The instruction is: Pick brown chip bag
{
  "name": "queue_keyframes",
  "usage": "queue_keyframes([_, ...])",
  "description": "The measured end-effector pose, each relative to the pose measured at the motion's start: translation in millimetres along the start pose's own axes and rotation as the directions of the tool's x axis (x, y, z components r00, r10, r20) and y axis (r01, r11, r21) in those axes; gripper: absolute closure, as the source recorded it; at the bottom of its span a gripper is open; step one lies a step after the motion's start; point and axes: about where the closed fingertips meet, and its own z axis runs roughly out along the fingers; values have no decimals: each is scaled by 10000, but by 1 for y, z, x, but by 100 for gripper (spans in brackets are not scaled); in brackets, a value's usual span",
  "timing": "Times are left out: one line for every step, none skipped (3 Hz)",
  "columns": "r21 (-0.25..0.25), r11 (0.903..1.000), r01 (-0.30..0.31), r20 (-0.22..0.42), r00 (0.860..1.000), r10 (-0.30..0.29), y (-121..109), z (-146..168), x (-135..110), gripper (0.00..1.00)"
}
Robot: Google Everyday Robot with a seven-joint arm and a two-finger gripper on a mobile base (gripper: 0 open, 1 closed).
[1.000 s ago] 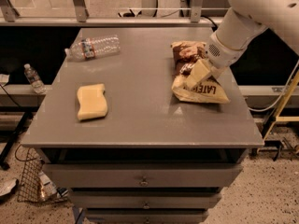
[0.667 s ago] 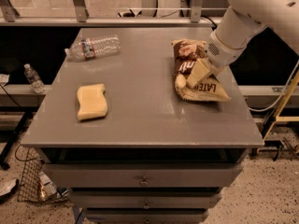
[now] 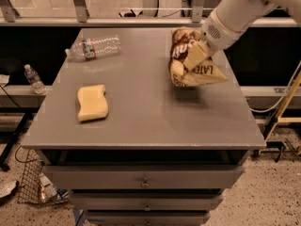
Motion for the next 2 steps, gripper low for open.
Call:
queue_keyframes([-55,9926,1210,1247,9850,-1194,21,-35,-37,100])
queue_keyframes([101,9817,1902,1778,9657,-1890,36,-56,-58,100])
